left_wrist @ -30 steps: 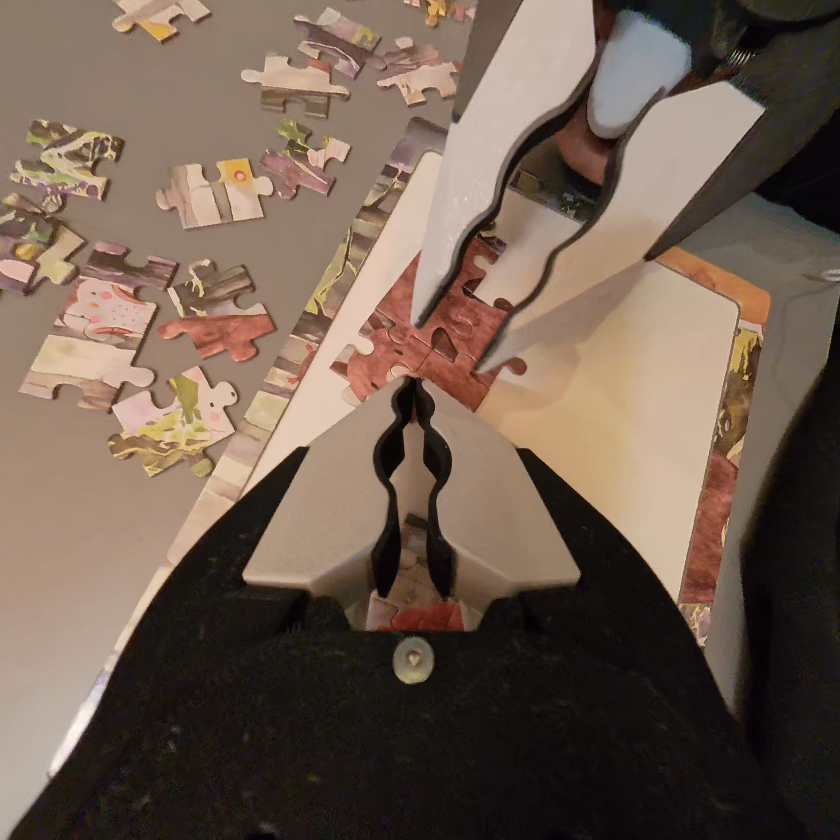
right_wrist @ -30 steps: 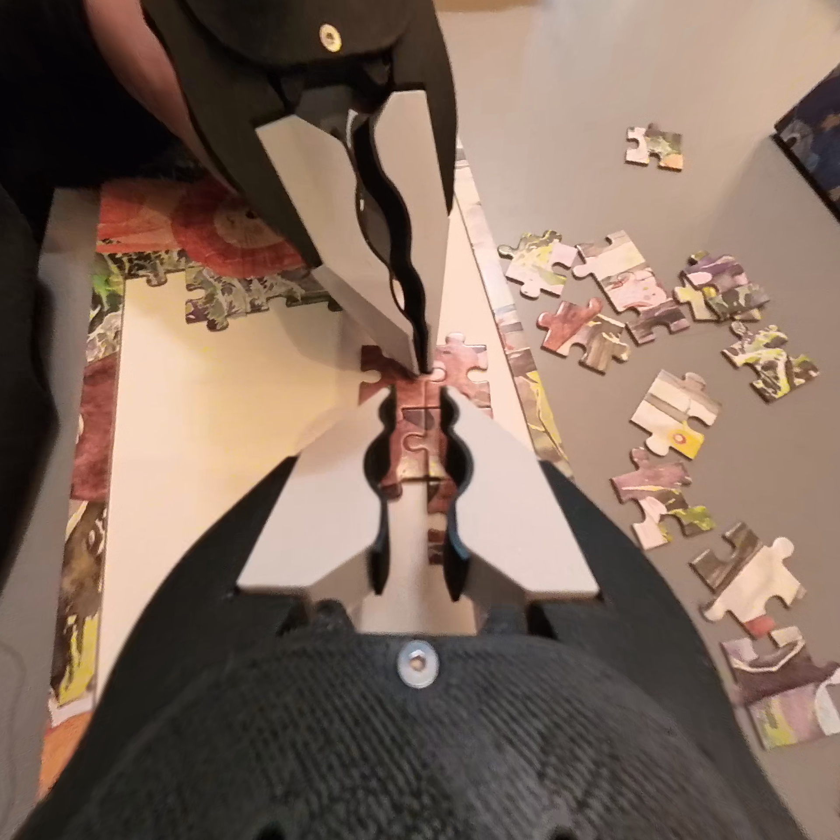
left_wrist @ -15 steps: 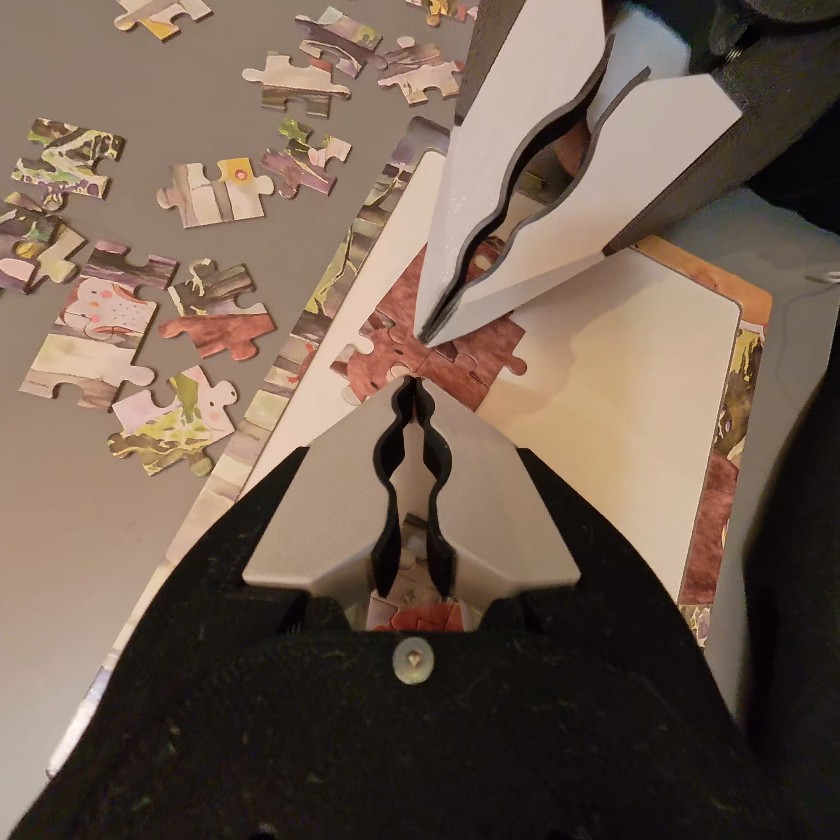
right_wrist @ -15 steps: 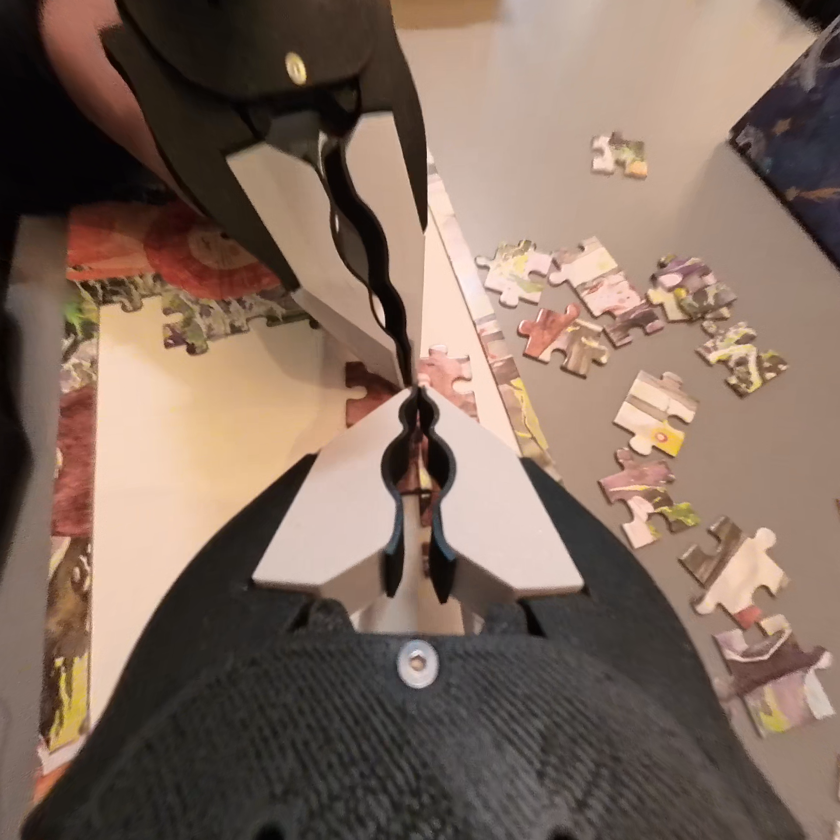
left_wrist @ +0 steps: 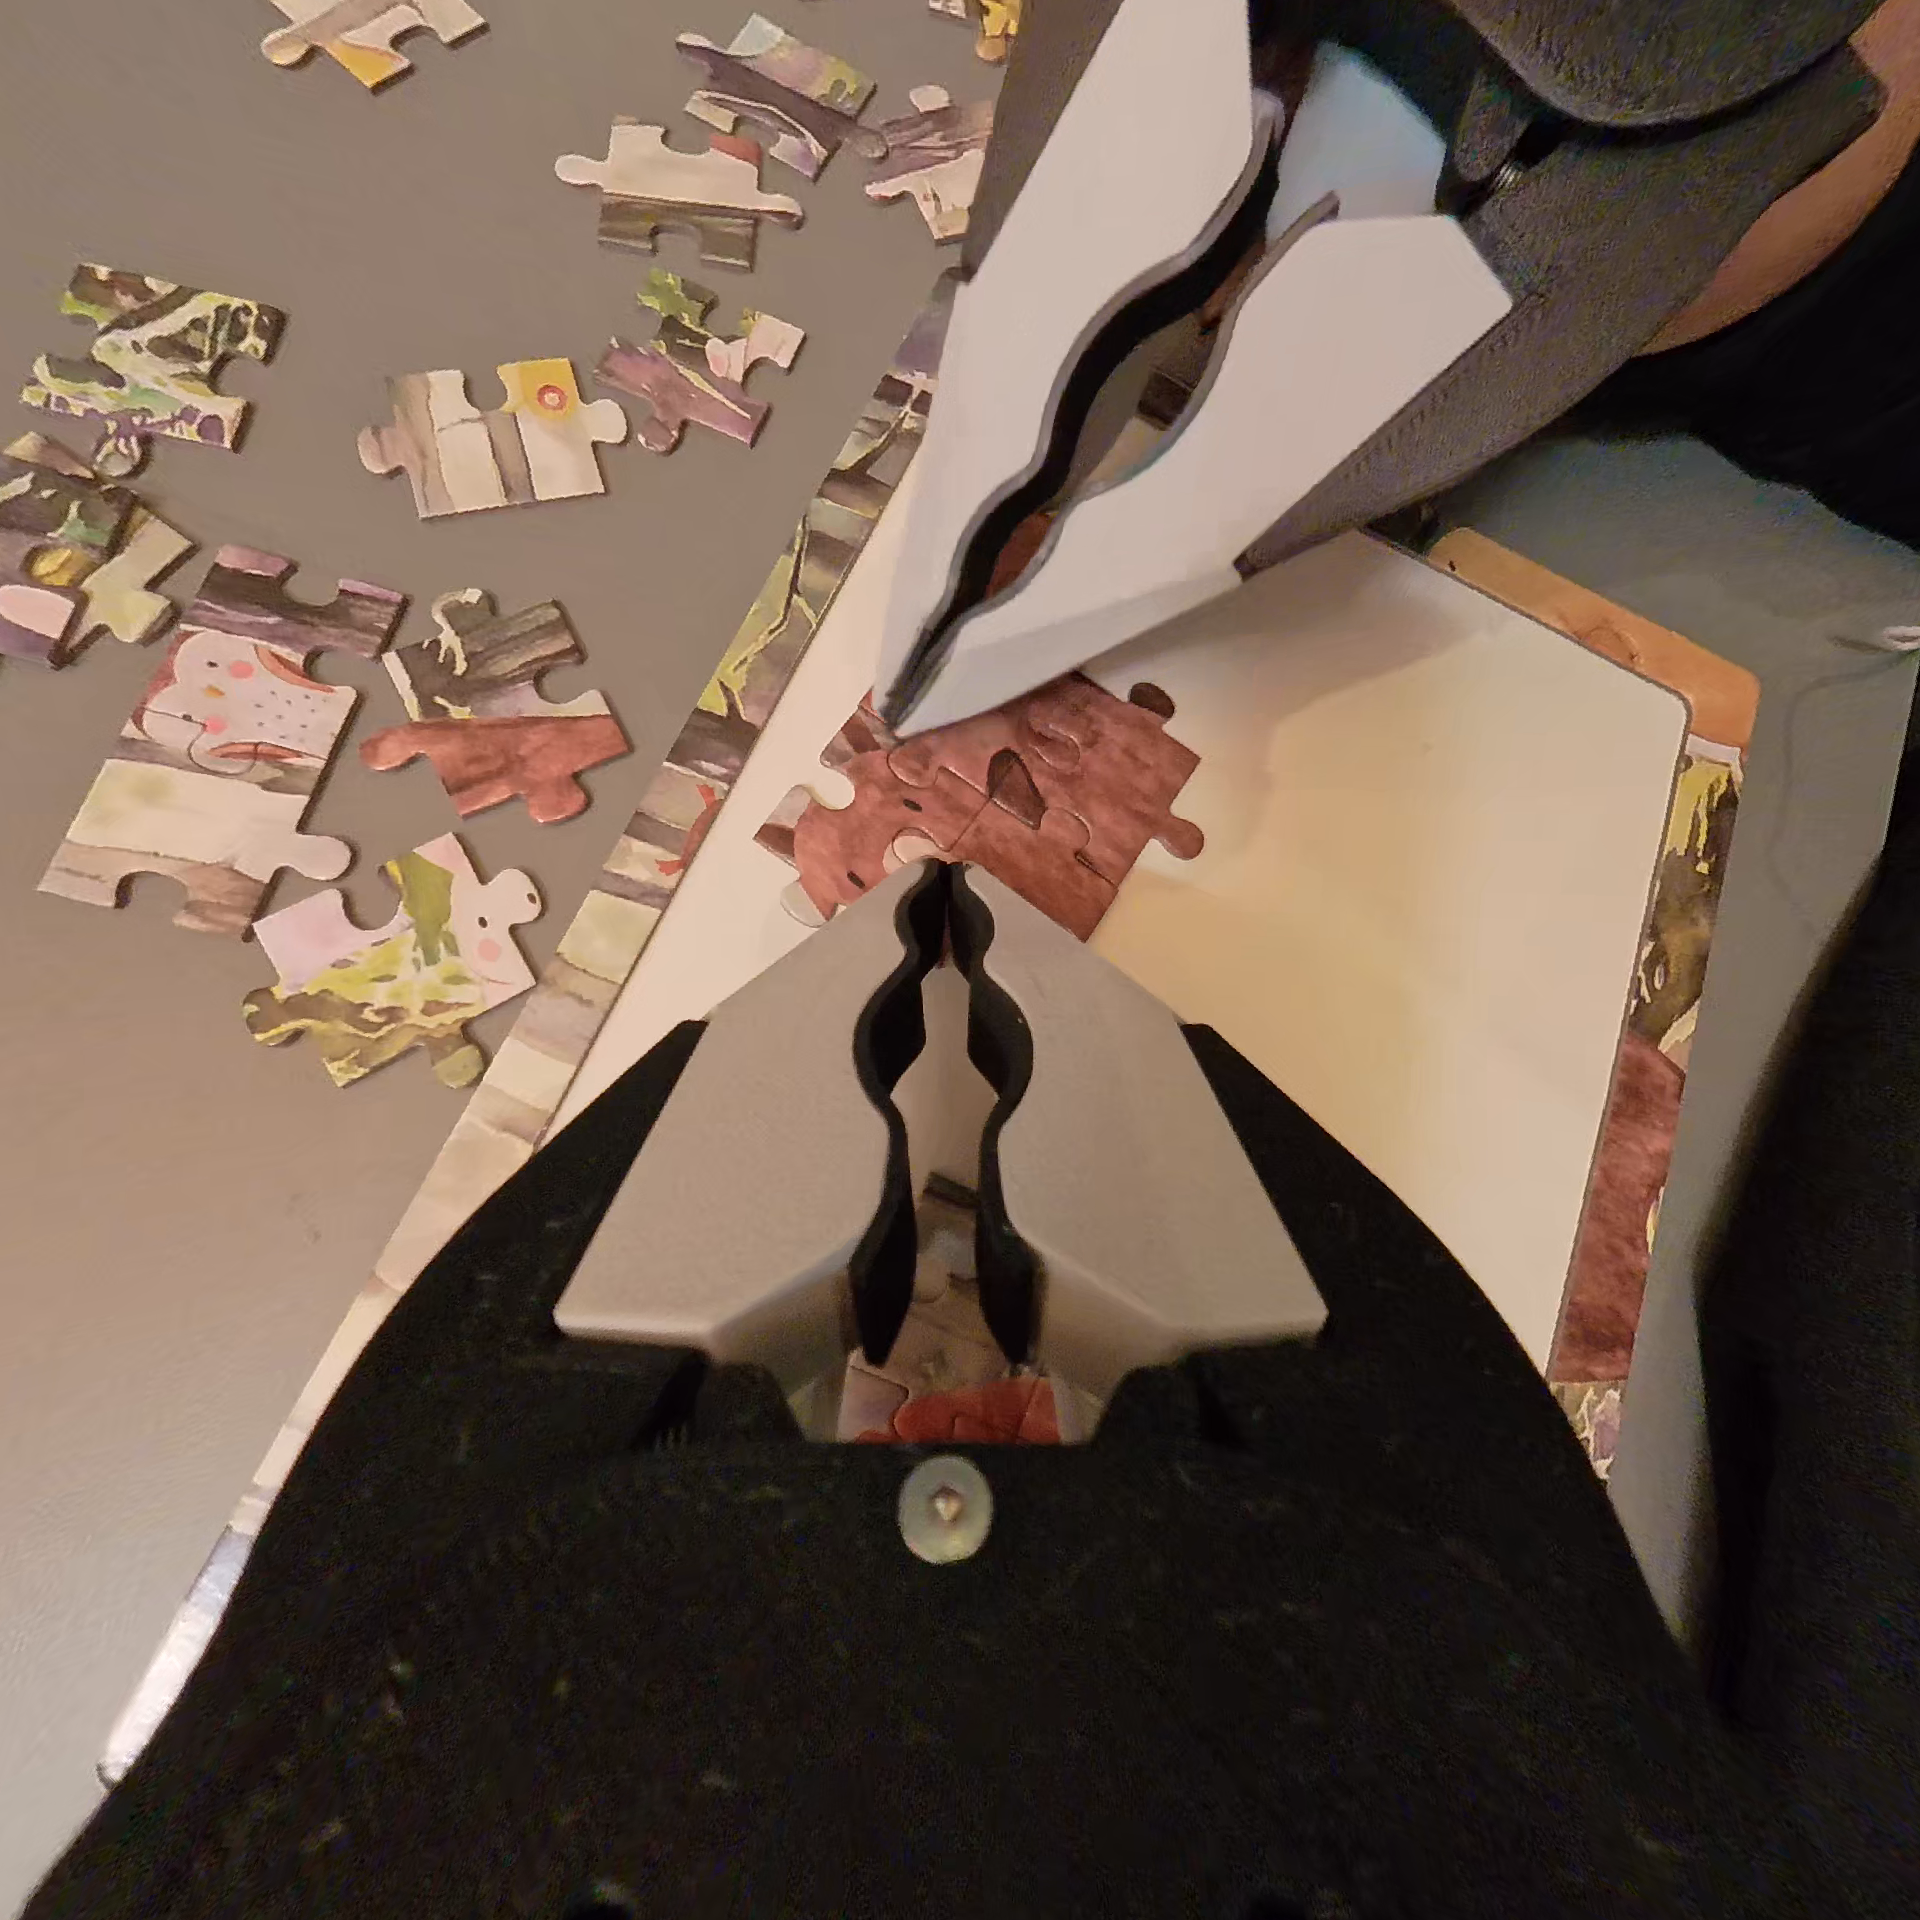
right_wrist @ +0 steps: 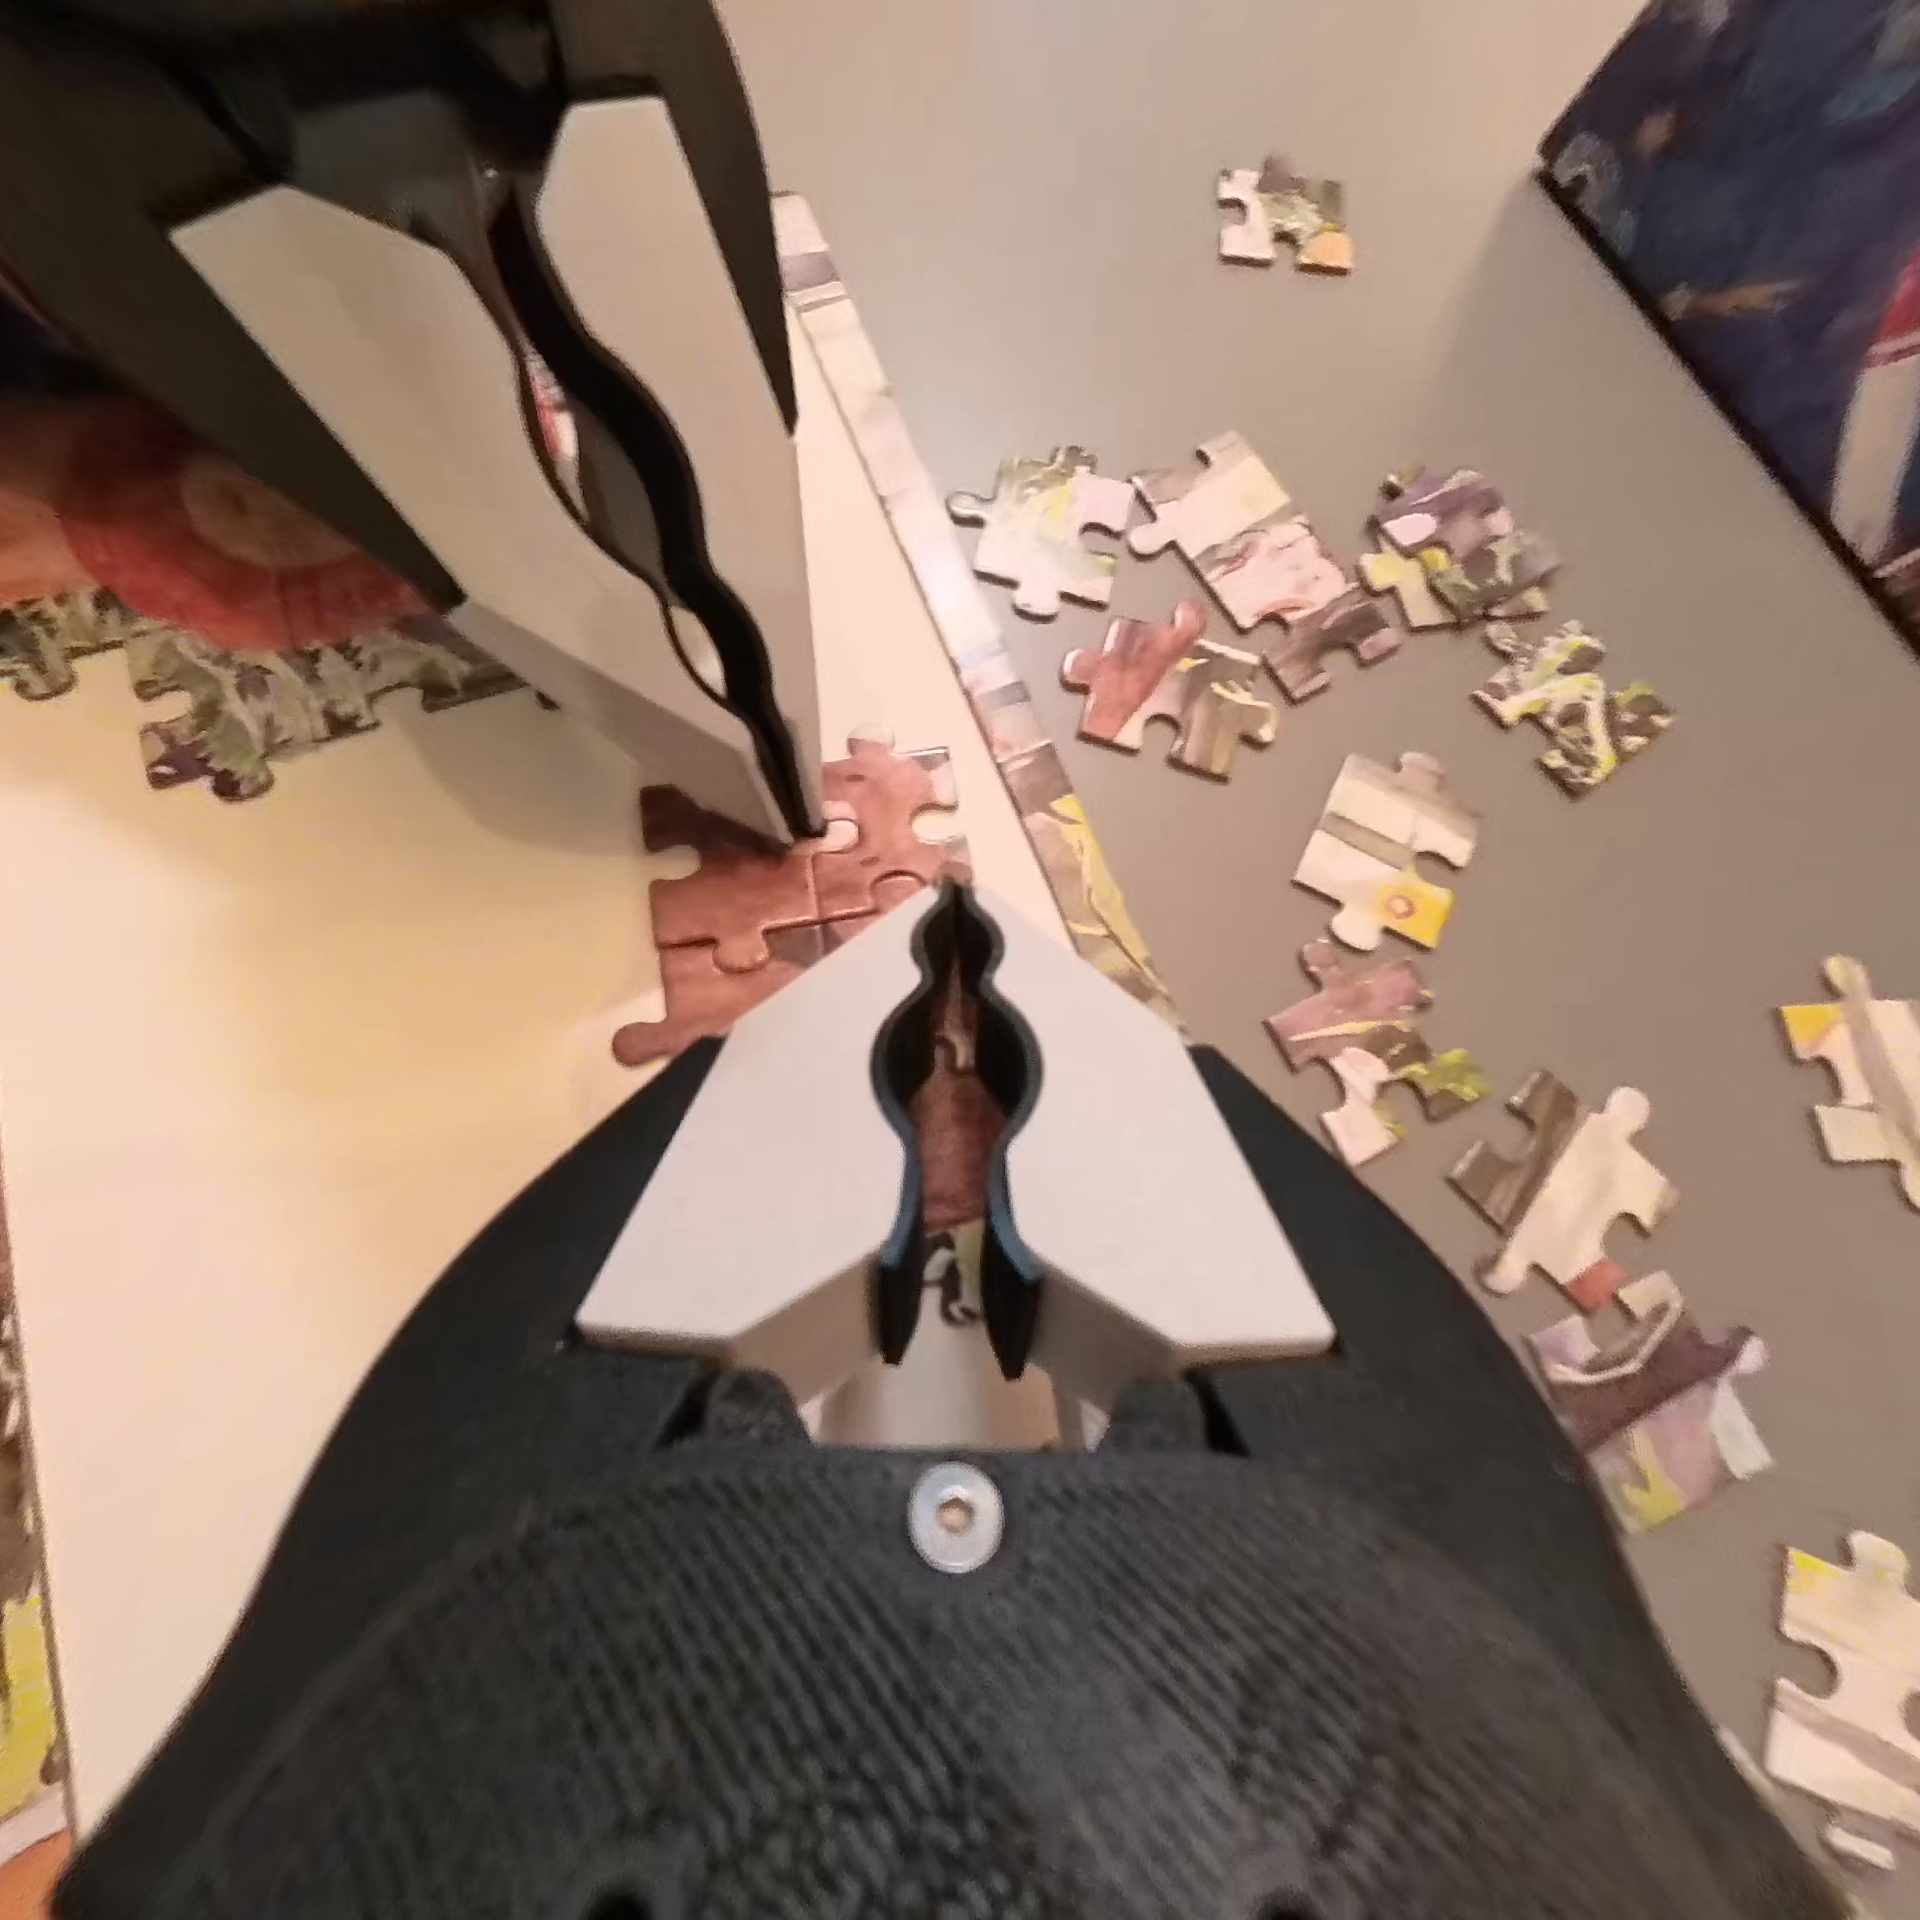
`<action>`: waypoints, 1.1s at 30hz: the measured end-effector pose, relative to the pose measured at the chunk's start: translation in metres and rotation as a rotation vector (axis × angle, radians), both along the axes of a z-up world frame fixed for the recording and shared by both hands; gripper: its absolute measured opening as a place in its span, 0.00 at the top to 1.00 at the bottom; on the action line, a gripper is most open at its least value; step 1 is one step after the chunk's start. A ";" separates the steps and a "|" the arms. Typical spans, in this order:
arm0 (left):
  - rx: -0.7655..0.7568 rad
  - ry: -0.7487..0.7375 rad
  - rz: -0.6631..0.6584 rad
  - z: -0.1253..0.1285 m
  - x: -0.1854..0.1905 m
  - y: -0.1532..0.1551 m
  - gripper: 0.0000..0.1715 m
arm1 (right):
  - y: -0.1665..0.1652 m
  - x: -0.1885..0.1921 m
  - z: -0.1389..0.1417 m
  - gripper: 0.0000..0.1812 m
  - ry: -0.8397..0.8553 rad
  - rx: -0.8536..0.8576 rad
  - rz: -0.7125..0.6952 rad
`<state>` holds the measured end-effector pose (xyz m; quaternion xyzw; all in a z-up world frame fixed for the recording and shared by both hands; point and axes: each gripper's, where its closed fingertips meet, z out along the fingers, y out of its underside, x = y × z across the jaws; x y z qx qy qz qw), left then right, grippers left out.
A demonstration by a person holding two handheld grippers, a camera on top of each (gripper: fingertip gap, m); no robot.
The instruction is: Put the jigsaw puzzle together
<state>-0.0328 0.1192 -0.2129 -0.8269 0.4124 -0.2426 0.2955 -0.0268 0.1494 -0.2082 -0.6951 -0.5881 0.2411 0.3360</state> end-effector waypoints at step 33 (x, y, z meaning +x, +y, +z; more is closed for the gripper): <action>0.070 -0.216 0.149 0.039 -0.020 0.029 1.00 | 0.041 0.030 0.050 0.99 0.259 0.026 -0.161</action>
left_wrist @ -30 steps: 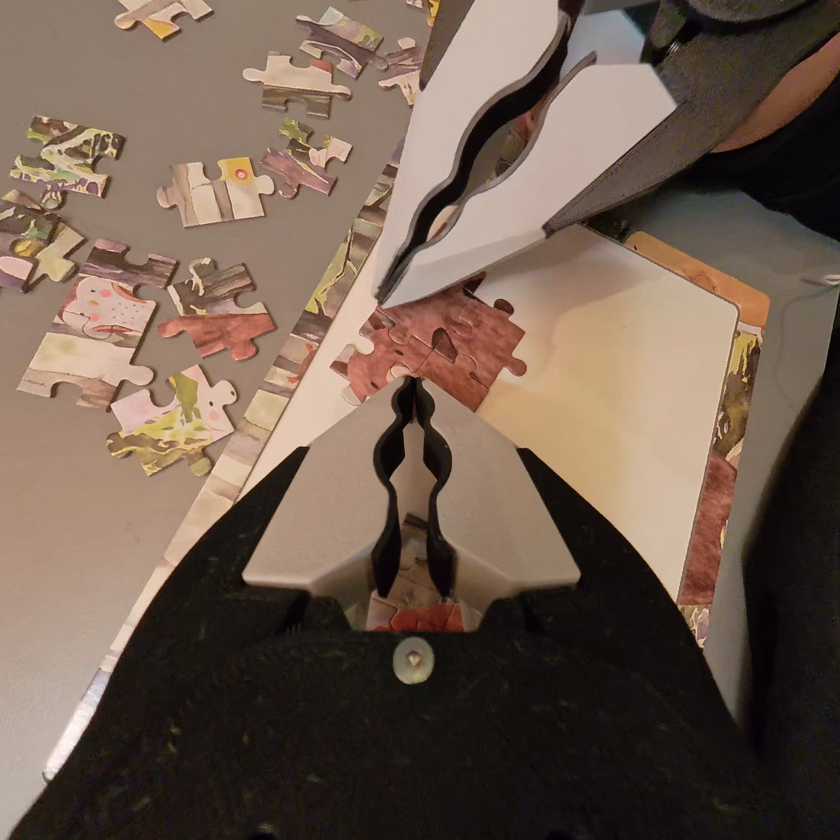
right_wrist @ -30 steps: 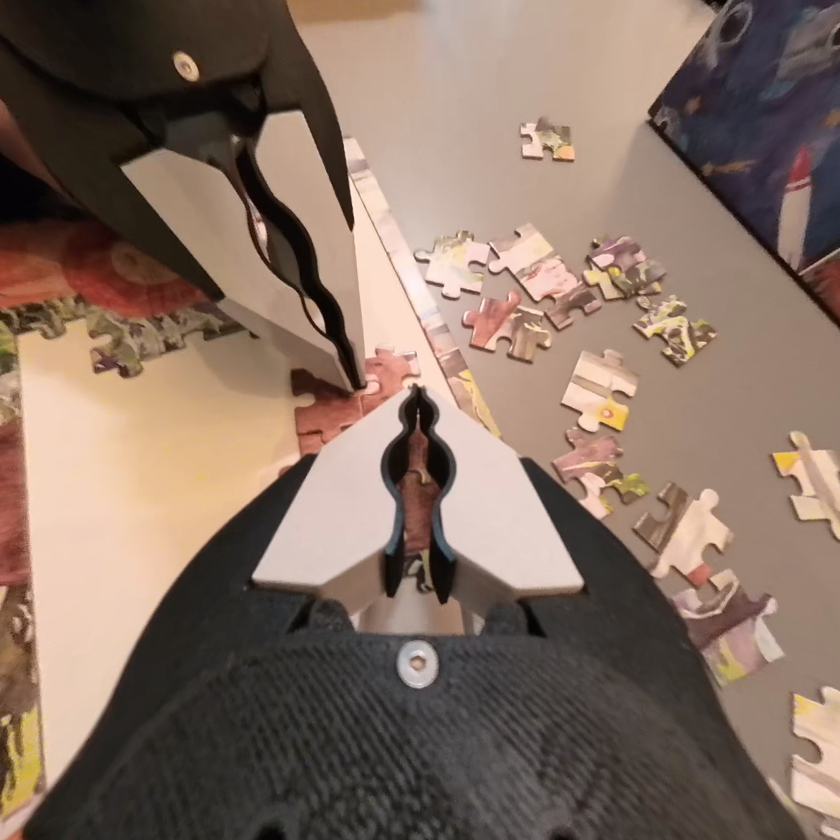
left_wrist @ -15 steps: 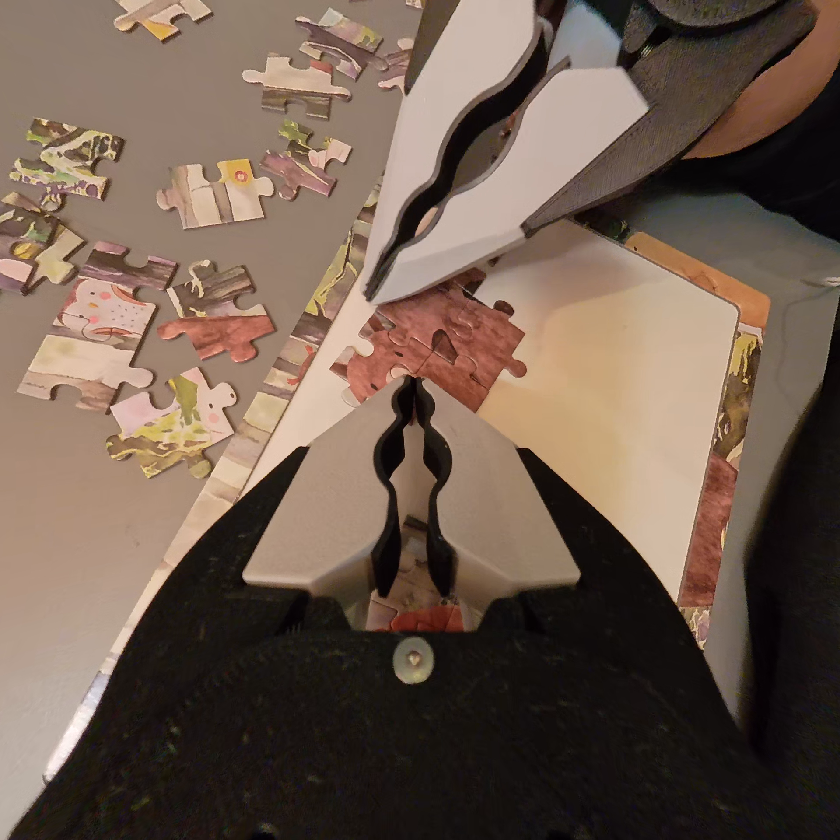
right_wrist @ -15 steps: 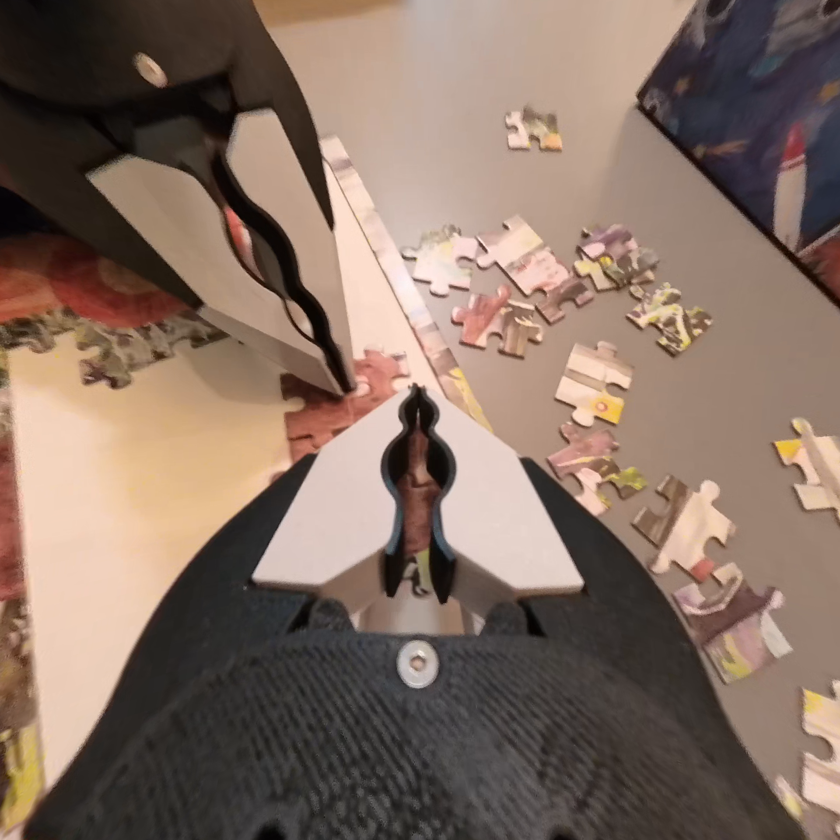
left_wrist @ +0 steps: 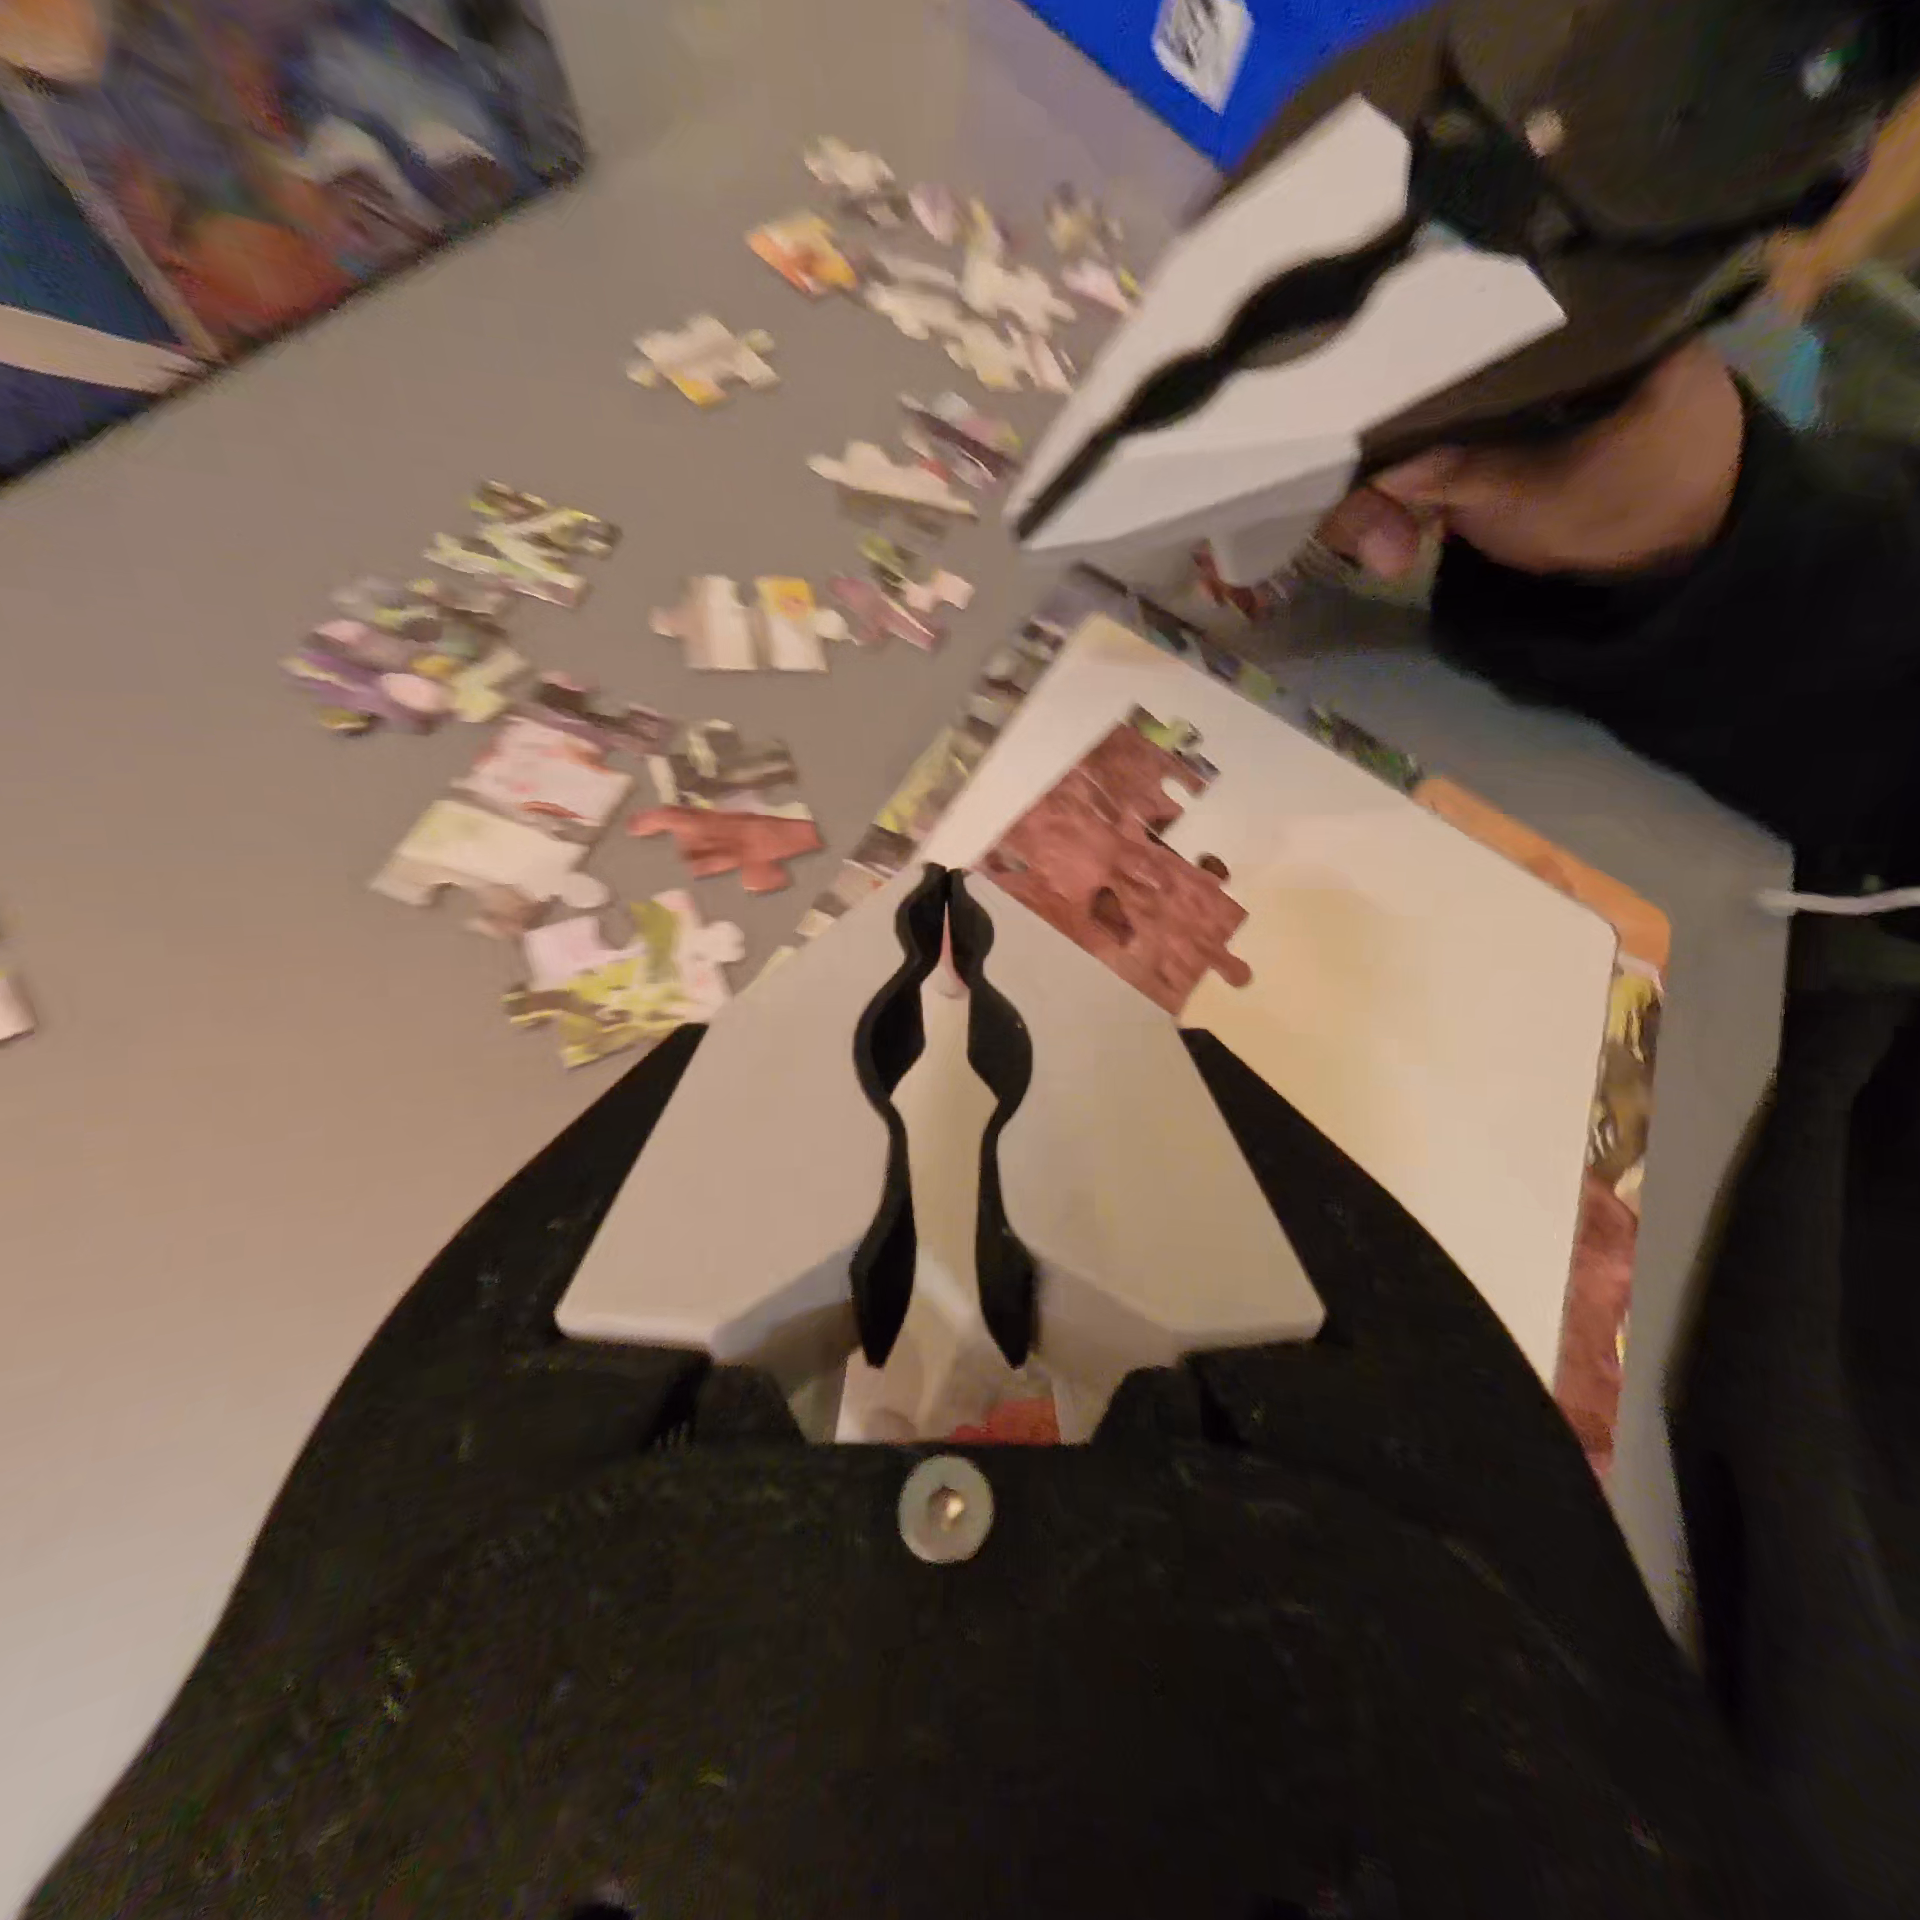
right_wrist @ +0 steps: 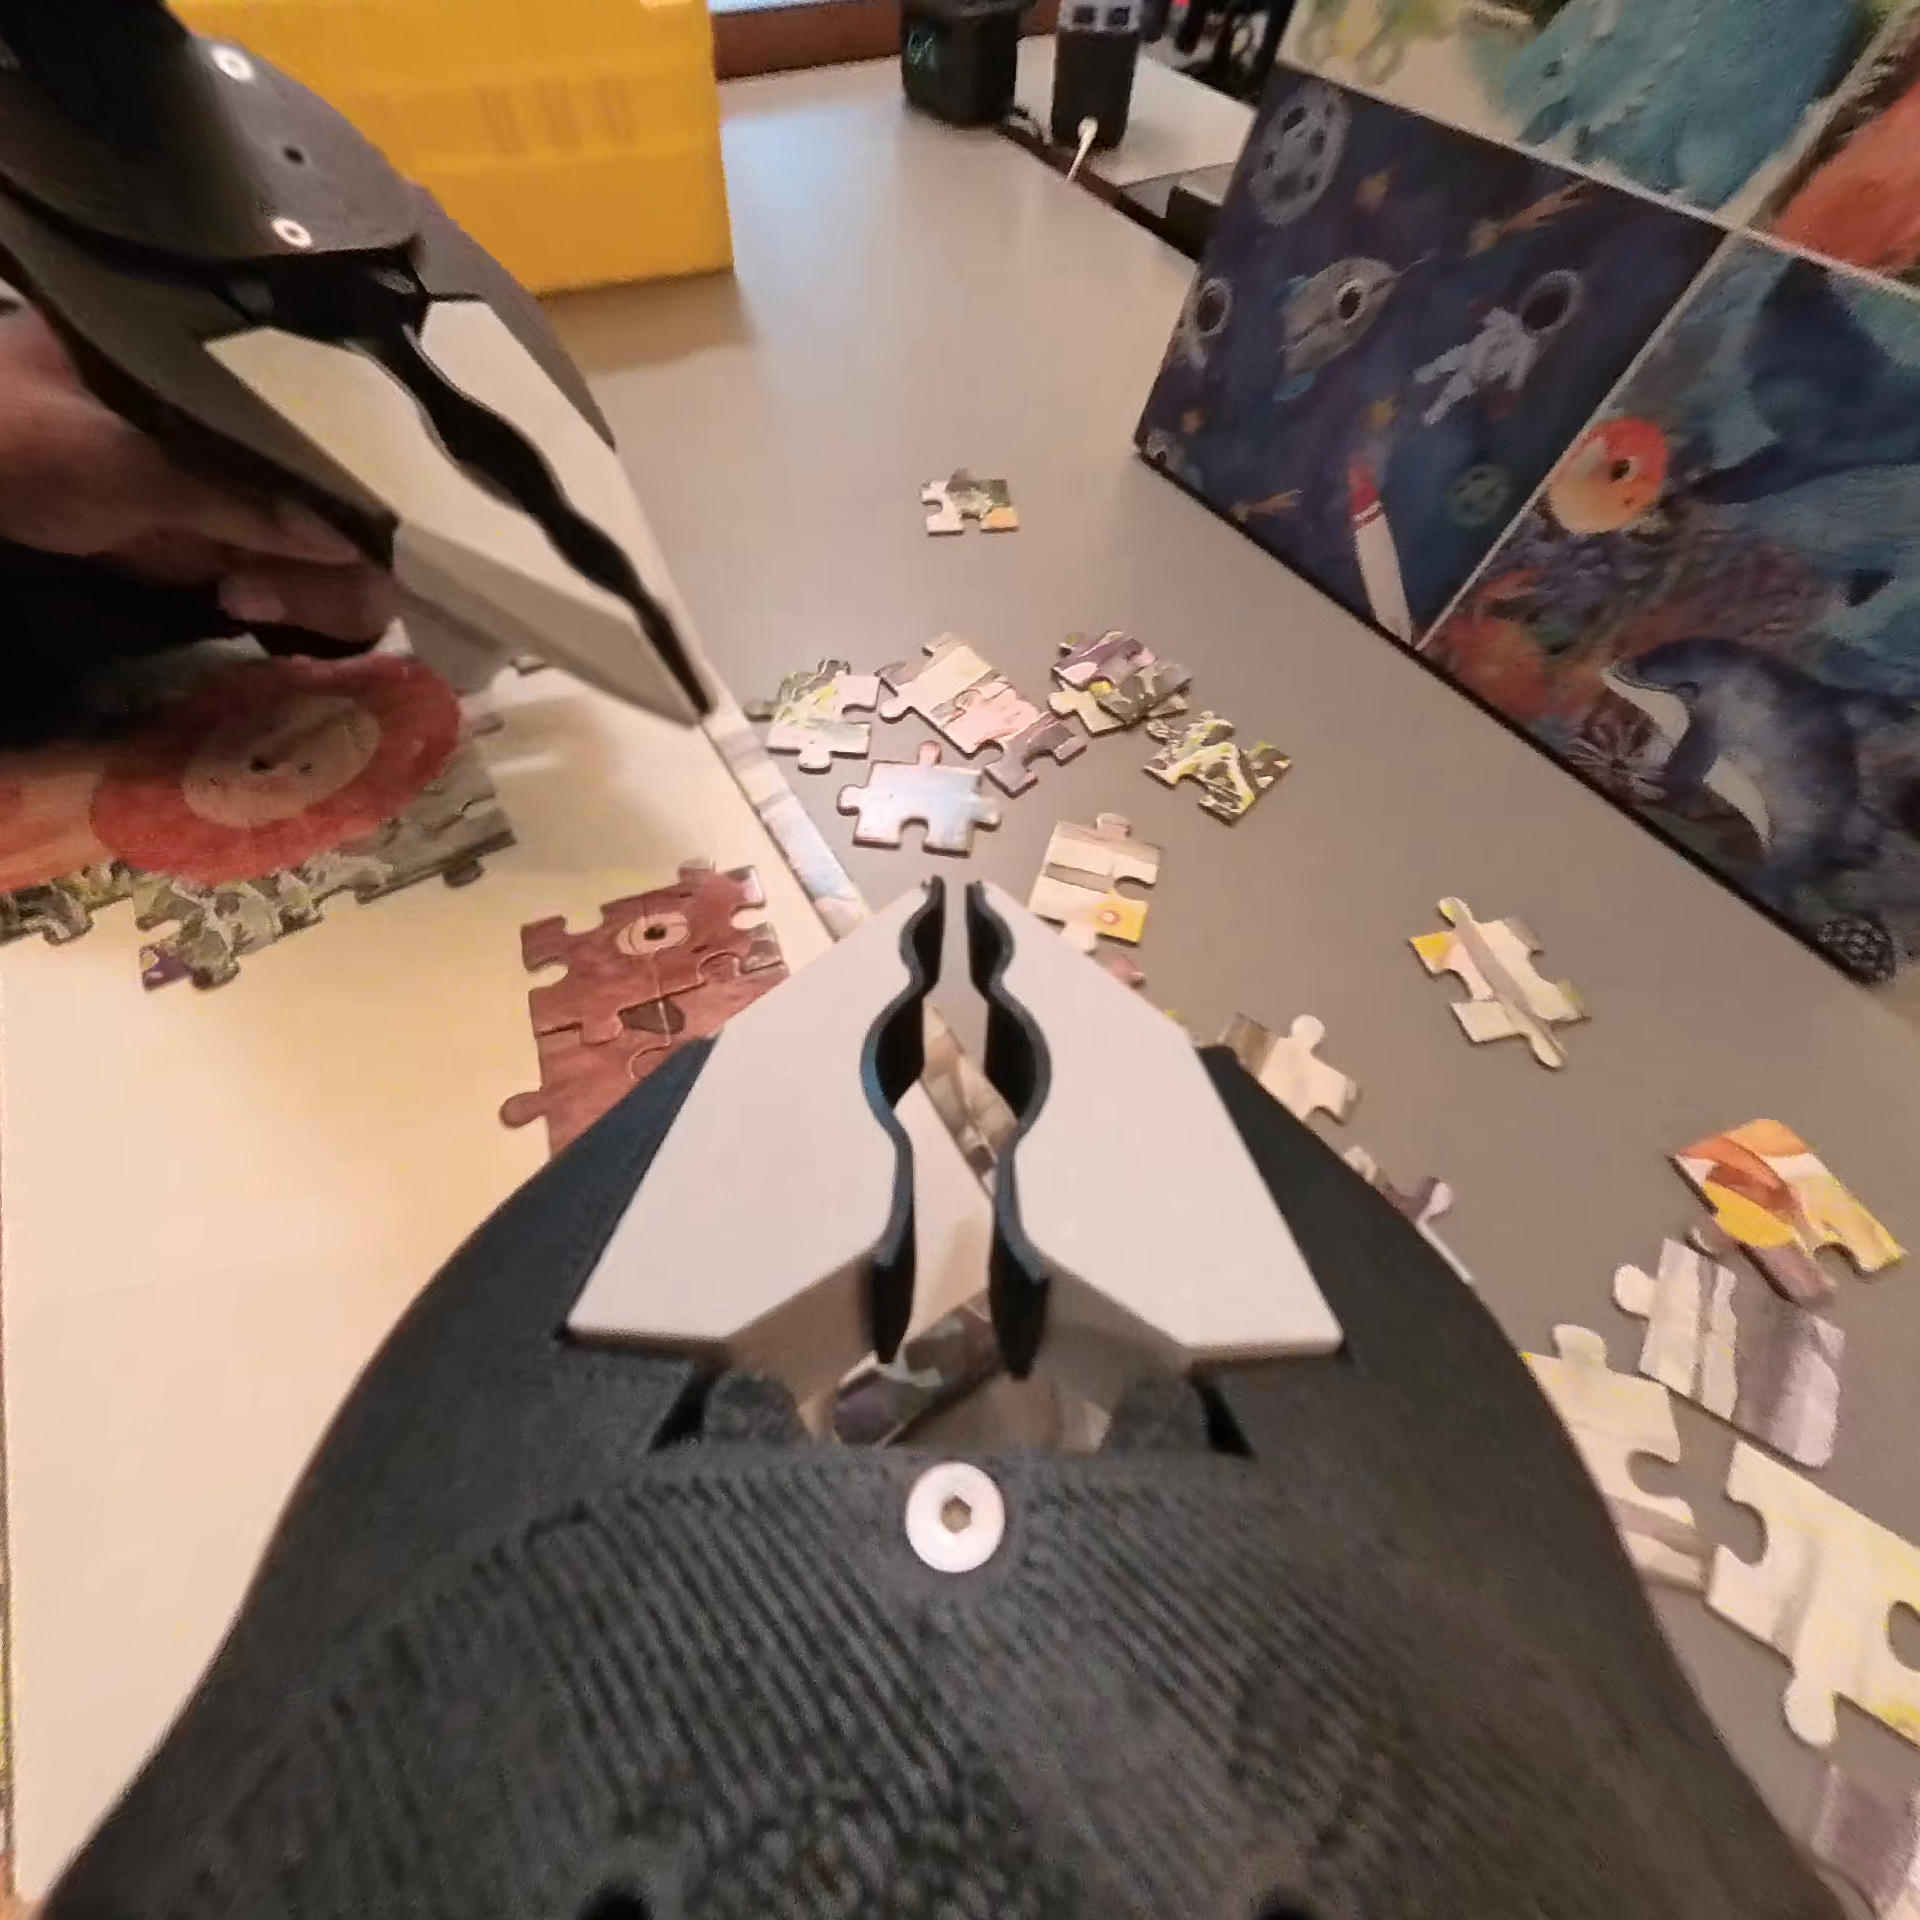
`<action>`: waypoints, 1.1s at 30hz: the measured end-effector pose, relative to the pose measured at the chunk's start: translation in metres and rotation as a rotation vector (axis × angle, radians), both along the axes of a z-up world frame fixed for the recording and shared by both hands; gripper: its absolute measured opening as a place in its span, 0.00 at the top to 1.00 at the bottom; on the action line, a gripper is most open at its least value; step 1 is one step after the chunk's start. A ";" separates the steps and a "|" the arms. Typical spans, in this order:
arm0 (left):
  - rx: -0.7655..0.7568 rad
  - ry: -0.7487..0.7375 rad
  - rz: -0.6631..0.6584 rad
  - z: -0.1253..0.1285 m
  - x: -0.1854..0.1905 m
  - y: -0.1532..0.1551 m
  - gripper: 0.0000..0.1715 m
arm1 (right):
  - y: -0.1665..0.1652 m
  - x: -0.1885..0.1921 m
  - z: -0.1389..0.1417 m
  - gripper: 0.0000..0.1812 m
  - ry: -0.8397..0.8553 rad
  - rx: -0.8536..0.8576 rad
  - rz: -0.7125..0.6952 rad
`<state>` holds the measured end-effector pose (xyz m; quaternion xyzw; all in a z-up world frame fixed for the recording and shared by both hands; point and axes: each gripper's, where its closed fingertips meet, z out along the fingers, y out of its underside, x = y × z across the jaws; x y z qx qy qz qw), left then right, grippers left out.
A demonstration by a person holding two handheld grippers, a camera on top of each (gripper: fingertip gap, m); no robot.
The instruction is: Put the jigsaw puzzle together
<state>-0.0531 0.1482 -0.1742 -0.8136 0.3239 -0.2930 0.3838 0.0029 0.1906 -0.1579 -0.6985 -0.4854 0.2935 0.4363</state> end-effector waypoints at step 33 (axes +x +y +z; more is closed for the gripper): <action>0.181 -0.158 0.204 0.037 -0.051 0.031 1.00 | 0.007 0.011 0.013 0.89 0.147 -0.067 0.015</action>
